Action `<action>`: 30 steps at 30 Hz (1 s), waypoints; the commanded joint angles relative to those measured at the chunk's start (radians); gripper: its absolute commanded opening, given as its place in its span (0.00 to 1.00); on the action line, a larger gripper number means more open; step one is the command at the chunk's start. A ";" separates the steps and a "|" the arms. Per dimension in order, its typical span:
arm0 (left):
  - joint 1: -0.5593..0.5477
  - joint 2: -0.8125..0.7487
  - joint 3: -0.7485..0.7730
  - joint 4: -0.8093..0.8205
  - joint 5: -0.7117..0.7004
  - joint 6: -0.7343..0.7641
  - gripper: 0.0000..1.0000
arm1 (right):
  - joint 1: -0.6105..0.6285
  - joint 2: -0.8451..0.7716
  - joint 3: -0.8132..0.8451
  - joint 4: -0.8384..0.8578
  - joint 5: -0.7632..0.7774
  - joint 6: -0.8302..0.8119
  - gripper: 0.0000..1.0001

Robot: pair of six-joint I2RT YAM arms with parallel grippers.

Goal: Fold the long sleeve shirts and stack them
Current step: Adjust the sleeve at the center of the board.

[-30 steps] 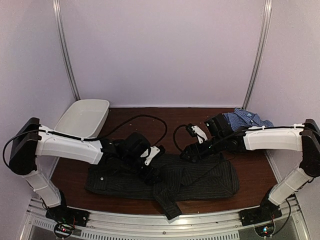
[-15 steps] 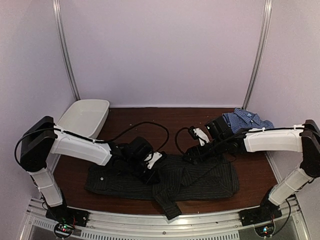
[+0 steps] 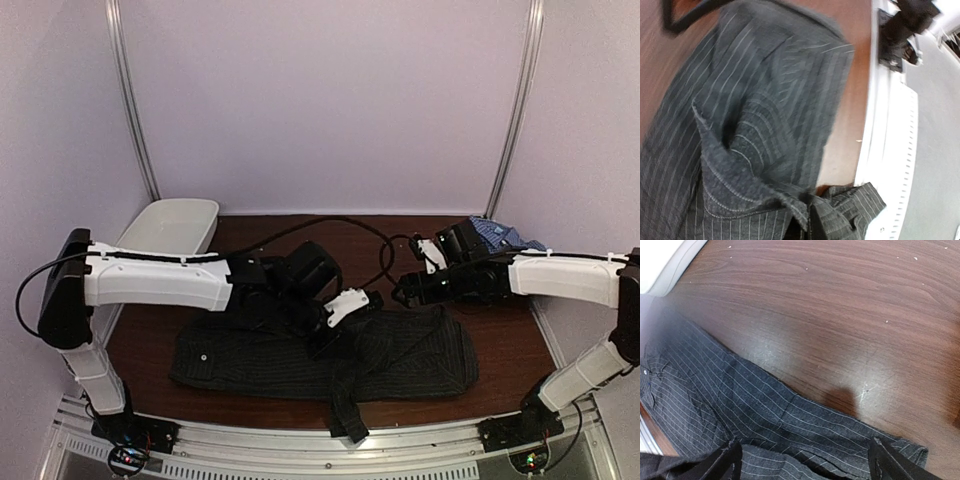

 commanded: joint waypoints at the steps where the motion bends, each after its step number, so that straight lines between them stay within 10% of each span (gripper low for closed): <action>1: -0.093 0.024 0.164 -0.209 -0.005 0.208 0.00 | -0.036 -0.039 -0.004 -0.050 0.046 0.007 0.88; 12: -0.160 0.156 0.421 -0.463 -0.128 0.357 0.00 | -0.052 -0.083 -0.054 -0.051 0.047 0.006 0.89; 30: -0.323 0.494 0.760 -0.441 -0.259 0.442 0.08 | -0.059 -0.041 -0.095 -0.006 0.010 0.013 0.89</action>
